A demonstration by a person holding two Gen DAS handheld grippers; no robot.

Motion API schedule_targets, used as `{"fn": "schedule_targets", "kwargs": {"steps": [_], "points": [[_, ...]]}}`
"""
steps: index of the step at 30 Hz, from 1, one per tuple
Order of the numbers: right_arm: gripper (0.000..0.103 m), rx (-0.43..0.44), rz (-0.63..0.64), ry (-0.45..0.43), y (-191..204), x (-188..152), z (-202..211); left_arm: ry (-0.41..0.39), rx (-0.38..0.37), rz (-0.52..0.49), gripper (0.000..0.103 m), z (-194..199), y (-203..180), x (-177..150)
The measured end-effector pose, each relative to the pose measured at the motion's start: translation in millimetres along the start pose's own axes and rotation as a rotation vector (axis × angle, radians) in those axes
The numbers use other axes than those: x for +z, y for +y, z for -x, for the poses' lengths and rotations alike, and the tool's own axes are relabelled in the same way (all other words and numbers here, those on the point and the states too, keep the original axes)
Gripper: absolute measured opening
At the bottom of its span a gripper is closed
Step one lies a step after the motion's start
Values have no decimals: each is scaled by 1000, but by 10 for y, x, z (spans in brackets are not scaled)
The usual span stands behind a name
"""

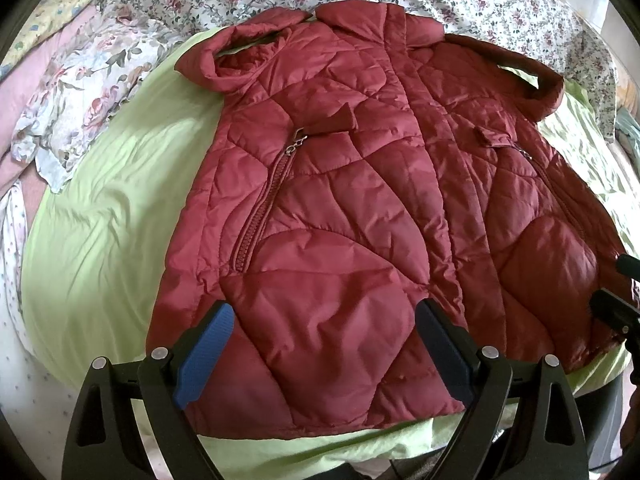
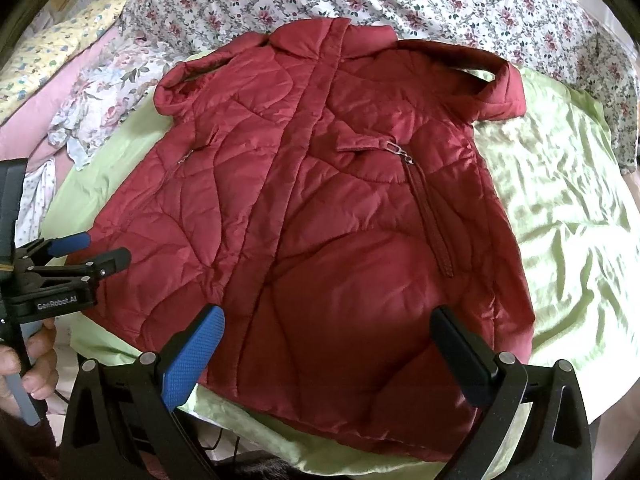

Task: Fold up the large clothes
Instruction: 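Move both open tools over the hem of the red quilted jacket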

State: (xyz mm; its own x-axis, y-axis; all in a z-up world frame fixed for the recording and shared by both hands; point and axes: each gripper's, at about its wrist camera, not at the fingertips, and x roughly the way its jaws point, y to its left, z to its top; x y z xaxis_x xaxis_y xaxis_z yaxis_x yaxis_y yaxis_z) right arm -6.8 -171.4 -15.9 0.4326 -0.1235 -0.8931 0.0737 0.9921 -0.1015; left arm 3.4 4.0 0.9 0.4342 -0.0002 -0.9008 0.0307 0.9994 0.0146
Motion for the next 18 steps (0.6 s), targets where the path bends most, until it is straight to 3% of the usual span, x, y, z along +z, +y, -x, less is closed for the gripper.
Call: {"fn": "schedule_targets", "kwargs": {"steps": [18], "points": [[103, 21, 1, -3, -37, 59, -32, 26, -13, 3, 93, -106, -45, 41]]}}
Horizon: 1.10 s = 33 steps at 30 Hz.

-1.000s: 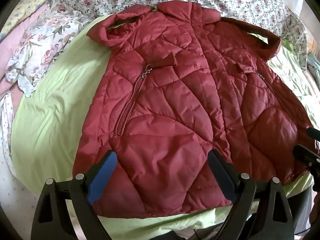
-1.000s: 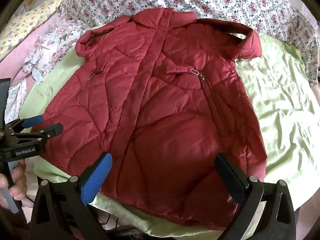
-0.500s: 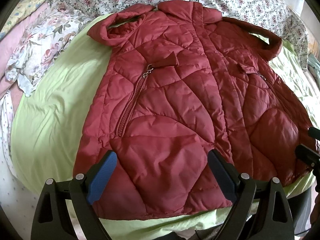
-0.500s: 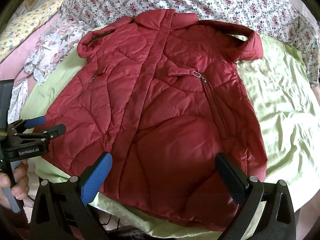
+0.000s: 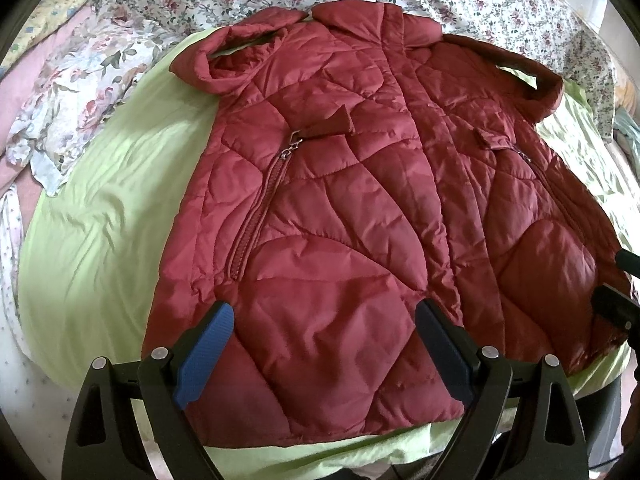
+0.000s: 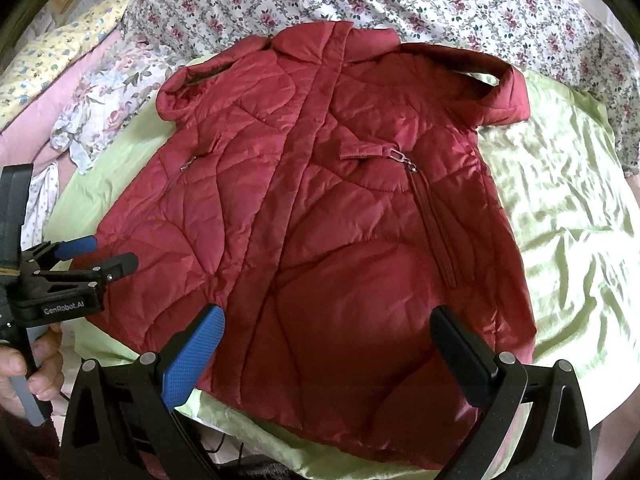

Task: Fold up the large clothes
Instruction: 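Move both open tools over the hem of the red quilted jacket, then grasp the jacket hem with the right tool while the left tool grasps it too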

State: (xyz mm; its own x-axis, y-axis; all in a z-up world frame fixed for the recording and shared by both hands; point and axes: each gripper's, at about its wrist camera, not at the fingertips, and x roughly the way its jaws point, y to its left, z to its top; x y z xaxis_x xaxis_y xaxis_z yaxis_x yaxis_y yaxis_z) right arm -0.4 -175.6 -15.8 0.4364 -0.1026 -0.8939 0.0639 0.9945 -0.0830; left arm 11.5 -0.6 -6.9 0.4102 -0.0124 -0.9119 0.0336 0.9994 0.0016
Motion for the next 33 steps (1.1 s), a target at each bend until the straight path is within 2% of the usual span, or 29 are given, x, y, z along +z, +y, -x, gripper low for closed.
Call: {"fn": "schedule_targets", "kwargs": {"steps": [5, 10, 14, 18, 22, 29, 33], "points": [[103, 18, -9, -2, -22, 41, -13, 47, -30, 3, 93, -54, 13, 27], [103, 37, -19, -35, -57, 100, -18, 8, -30, 4, 93, -101, 24, 55], [103, 42, -30, -58, -121, 174, -33, 29, -59, 16, 92, -151, 64, 92], [103, 42, -38, -63, -188, 276, -62, 31, -3, 14, 92, -197, 110, 148], [103, 37, -45, -63, -258, 389, -76, 24, -40, 31, 92, -245, 160, 216], [103, 30, -58, -86, -437, 690, -131, -34, -29, 41, 93, -313, 163, 357], [103, 18, -63, -107, -573, 879, -159, -93, -88, 77, 93, -313, 168, 449]]}}
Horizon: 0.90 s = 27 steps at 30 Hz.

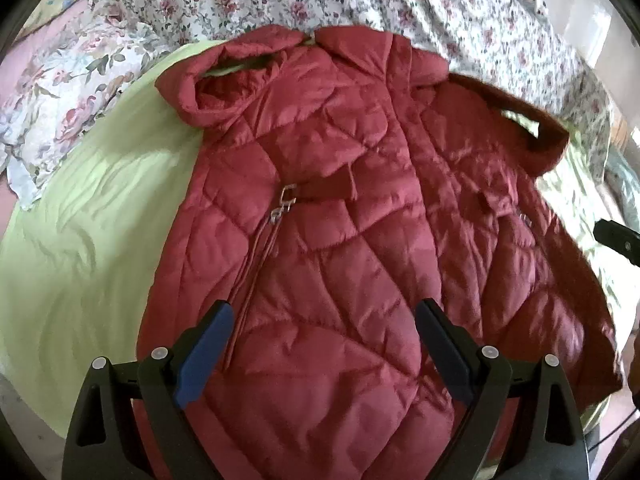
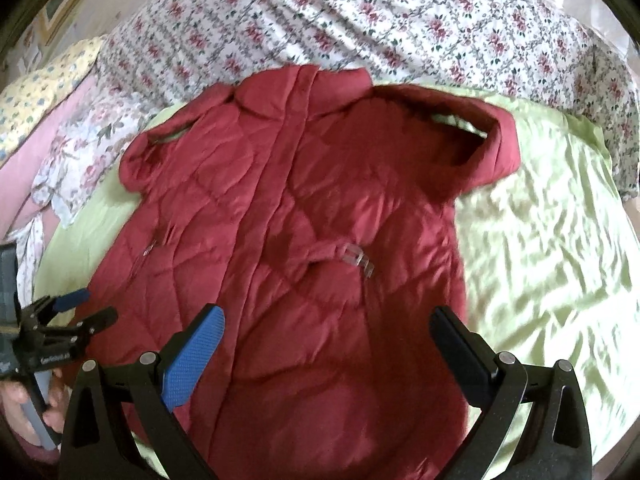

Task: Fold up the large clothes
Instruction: 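Grasp the jacket hem with the right tool while the left tool grasps it too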

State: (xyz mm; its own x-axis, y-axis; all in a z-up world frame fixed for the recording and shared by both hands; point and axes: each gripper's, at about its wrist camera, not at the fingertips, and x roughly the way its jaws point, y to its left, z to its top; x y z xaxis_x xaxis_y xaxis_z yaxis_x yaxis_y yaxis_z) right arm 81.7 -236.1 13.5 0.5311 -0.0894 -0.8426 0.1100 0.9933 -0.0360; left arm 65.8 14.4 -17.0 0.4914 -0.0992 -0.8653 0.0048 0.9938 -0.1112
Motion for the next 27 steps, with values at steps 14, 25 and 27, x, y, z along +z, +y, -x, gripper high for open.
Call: {"fn": "schedule_targets", "kwargs": {"steps": [14, 25, 27], "points": [[103, -183, 5, -115, -553, 1033, -419, 3, 53, -15, 98, -287, 4, 369], [101, -455, 145, -53, -798, 1760, -1413, 58, -31, 47, 98, -605, 190, 622], [97, -485, 163, -38, -831, 1819, -1575, 55, -36, 49, 98, -630, 215, 644]]}}
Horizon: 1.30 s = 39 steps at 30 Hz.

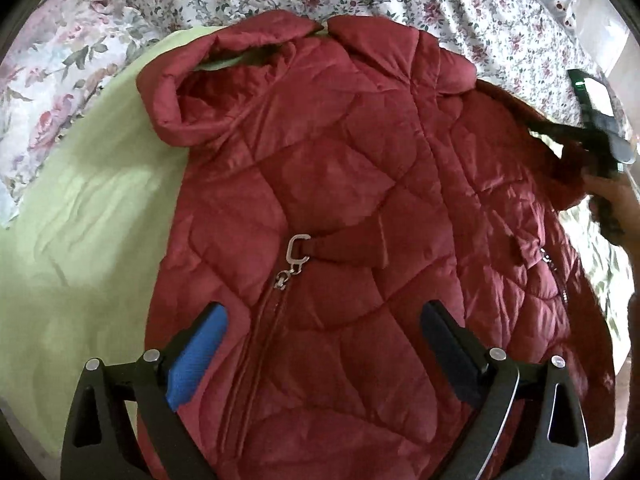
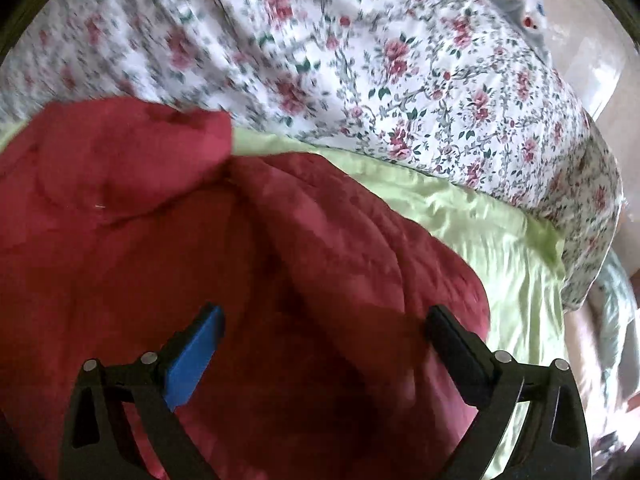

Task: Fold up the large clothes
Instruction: 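Grasp the jacket hem with the right tool while the left tool grasps it too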

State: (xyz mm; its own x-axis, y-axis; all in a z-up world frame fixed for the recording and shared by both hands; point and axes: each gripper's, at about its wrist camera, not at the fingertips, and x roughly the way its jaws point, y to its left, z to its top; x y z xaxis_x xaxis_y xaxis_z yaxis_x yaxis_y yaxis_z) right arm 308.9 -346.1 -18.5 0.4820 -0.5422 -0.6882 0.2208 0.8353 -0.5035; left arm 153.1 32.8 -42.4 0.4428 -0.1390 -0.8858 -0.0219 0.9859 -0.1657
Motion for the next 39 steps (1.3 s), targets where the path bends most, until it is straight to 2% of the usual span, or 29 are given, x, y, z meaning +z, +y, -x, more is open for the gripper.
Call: {"fn": "schedule_targets", "kwargs": {"steps": [1, 2, 3, 4, 5, 6, 8, 10, 16, 18, 21, 23, 32, 39], "points": [[94, -22, 12, 13, 9, 26, -118, -1, 8, 0, 98, -10, 6, 7], [86, -36, 16, 23, 3, 43, -181, 0, 12, -1, 98, -29, 9, 21], [70, -40, 17, 29, 1, 64, -200, 0, 9, 0, 98, -35, 7, 18], [59, -11, -7, 33, -52, 68, -225, 2, 5, 1, 98, -46, 9, 20], [38, 22, -33, 33, -85, 71, -216, 3, 3, 1, 98, -60, 4, 20], [25, 40, -56, 27, -119, 71, -187, 3, 3, 2, 98, -67, 7, 17], [20, 60, -88, -19, -155, 42, -10, 2, 4, 5, 98, -77, 3, 5], [19, 102, -113, -56, -172, 12, 154, 1, 2, 10, 98, -87, 1, -5], [17, 329, -155, -120, -30, -208, 630, -3, -6, 26, 98, -72, 12, -25], [16, 384, -159, -118, 69, -284, 700, -8, -14, 30, 98, -49, 23, -30], [15, 524, -177, -112, 239, -440, 824, -14, -31, 42, 98, -17, 48, -41], [14, 582, -166, -106, 379, -513, 873, -11, -49, 60, 98, 1, 82, -37], [14, 739, 3, -74, 1189, -681, 960, -8, -210, 157, 98, 17, 385, 169], [19, 755, 140, -89, 1531, -839, 933, -18, -302, 210, 98, -204, 630, 683]]}}
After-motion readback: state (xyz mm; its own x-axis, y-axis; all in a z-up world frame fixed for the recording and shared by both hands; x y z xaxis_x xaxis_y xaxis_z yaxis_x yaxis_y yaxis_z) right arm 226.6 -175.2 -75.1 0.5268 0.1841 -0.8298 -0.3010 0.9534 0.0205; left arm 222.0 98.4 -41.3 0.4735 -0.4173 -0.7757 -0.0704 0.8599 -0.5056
